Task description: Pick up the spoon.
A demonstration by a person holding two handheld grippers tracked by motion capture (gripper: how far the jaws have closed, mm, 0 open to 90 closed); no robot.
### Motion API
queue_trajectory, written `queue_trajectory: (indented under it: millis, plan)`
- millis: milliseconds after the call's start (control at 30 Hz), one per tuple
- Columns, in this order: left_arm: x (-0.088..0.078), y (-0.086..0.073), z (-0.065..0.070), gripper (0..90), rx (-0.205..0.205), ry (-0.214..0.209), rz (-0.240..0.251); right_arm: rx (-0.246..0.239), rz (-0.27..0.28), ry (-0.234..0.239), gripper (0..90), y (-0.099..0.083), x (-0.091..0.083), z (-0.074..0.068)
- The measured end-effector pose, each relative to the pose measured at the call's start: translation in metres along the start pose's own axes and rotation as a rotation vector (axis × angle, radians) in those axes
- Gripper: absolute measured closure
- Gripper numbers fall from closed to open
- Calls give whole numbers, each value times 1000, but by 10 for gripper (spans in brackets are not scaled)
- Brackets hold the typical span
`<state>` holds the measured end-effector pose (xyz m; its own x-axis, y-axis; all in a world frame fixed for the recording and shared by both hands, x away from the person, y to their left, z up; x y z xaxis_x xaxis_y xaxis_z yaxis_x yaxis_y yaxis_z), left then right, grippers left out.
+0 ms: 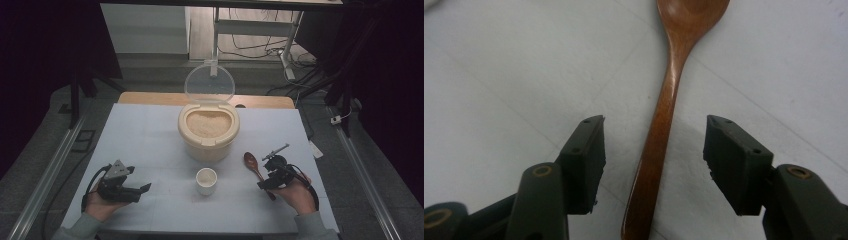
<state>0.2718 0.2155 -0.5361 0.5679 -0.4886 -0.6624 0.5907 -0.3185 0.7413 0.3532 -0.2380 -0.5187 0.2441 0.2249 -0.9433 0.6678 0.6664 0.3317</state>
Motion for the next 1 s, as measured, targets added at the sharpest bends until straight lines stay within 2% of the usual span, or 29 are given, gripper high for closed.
queue_trajectory:
  millis: [100,400,567,633,733,833,967,1000]
  plan:
    - [0,0,0,131,1,-1,-1,9,-19,-7,467,-1,6,1]
    - [0,-1,0,130,2,-1,-4,9,-28,-23,565,1,13,-2]
    - [0,-1,0,130,6,3,-4,11,-32,-63,649,2,14,-1]
    - [0,-1,0,130,5,3,-4,13,-30,-73,655,3,15,-2]
    - [1,-1,1,130,7,4,-6,25,-59,-105,700,7,16,-5]
    - [1,-1,1,130,9,5,-8,25,-68,-111,732,9,17,-7]
    - [1,-2,0,130,8,5,-10,49,-80,-99,769,10,17,-5]
    - [1,-2,0,130,9,6,-10,71,-68,-92,786,10,18,-4]
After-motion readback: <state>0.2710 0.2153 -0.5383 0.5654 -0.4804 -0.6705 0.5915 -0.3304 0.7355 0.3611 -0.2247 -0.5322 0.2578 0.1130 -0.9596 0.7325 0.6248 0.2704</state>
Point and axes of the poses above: each handheld gripper's, and its own axes: x roughly forward along the jaws, y roughly out of its top, z roughly to its right, the point moved 4 cm from there along x, roughly forward along the jaws, and after that the axes turned 4 degrees about -x, right-handed, at the moved point
